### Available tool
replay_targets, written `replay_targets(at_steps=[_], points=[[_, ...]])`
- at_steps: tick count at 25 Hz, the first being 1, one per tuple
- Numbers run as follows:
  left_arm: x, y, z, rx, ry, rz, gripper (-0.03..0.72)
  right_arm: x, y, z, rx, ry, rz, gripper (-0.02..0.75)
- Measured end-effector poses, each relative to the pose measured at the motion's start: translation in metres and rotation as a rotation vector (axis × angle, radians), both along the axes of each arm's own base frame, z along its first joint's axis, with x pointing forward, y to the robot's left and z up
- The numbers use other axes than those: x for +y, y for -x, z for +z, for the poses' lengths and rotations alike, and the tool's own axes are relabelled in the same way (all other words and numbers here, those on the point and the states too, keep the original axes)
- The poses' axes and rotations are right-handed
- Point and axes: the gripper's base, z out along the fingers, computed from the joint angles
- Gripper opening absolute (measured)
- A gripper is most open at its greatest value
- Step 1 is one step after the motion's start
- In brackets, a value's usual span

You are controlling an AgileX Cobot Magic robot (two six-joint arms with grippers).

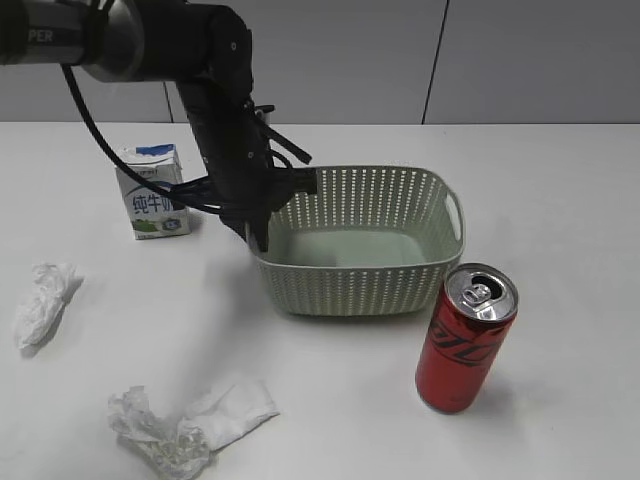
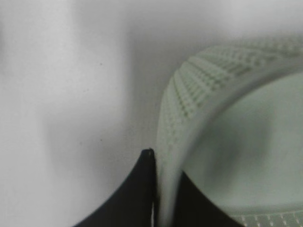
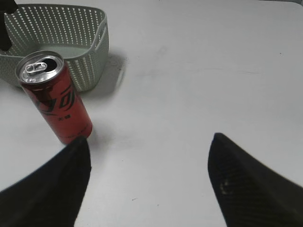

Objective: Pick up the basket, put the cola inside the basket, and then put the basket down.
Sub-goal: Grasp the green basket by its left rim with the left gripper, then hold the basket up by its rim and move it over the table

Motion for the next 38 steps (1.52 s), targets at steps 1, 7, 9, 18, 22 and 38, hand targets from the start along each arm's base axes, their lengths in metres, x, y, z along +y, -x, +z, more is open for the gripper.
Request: replay_targets(at_steps=[1,7,9,18,22,38], points=[[0.0,0.0,0.0,0.001,0.001,0.005,-0.004,0.0,0.0,0.0,0.0,0.0,0.0,0.585],[0.002,0.003,0.003,0.03,-0.012,0.004,-0.004,0.0,0.0,0.0,0.0,0.0,0.0,0.585],[0.006,0.004,0.012,0.034,-0.012,0.006,-0.004,0.0,0.0,0.0,0.0,0.0,0.0,0.585],[0.026,0.015,0.092,-0.101,0.028,0.009,-0.004,0.0,0.0,0.0,0.0,0.001,0.0,0.585],[0.035,0.029,0.112,-0.126,0.042,0.011,-0.004,0.0,0.0,0.0,0.0,0.001,0.0,0.585],[0.097,0.13,0.091,-0.019,-0.046,0.031,-0.004,0.0,0.0,0.0,0.0,0.0,0.0,0.585]])
